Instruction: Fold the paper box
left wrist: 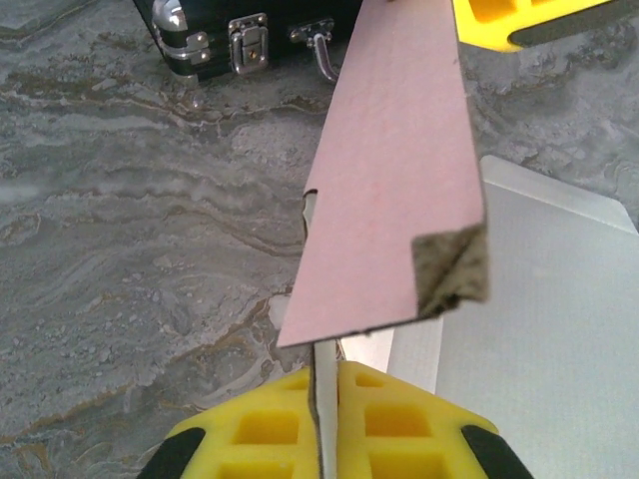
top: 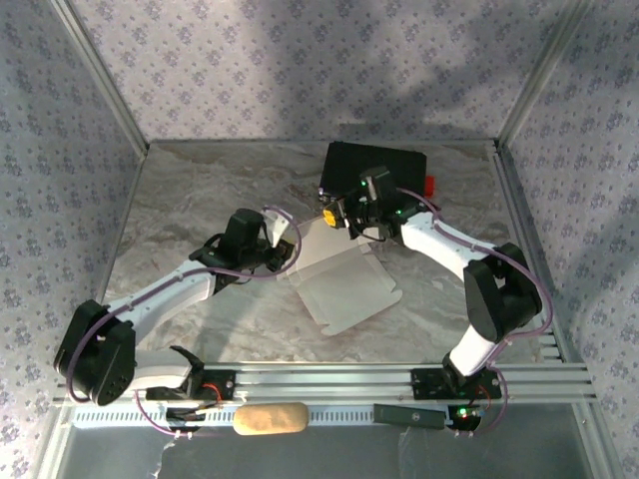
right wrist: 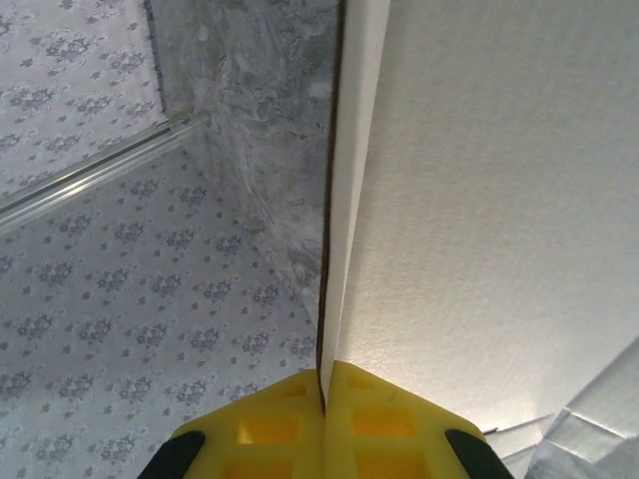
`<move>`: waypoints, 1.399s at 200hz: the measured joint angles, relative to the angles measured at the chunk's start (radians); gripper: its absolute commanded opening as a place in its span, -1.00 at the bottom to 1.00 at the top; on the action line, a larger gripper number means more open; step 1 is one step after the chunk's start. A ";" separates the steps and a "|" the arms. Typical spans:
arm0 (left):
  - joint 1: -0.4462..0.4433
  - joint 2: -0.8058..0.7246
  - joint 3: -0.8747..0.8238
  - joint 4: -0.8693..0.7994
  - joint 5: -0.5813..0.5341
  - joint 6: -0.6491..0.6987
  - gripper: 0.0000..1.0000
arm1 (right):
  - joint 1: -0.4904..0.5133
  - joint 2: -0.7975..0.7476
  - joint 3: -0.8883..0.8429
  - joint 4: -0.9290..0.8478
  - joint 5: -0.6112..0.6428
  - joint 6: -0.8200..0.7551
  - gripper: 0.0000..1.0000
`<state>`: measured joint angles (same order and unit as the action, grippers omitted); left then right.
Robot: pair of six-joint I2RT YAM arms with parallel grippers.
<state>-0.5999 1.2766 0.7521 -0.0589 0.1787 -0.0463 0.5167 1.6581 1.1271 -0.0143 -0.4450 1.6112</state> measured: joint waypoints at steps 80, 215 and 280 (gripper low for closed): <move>0.003 0.001 -0.015 -0.005 -0.002 -0.004 -1.00 | 0.014 -0.007 -0.125 0.213 0.022 -0.005 -0.78; -0.002 0.001 -0.015 -0.035 -0.008 -0.004 -1.00 | 0.019 -0.017 -0.314 0.519 0.026 -0.013 -0.62; -0.005 0.001 -0.015 -0.034 -0.008 -0.004 -1.00 | 0.047 -0.035 -0.459 0.756 0.111 -0.084 -0.53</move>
<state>-0.6052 1.2774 0.7368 -0.0925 0.1707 -0.0502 0.5640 1.6226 0.6678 0.7414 -0.3344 1.5276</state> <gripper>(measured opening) 0.064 0.250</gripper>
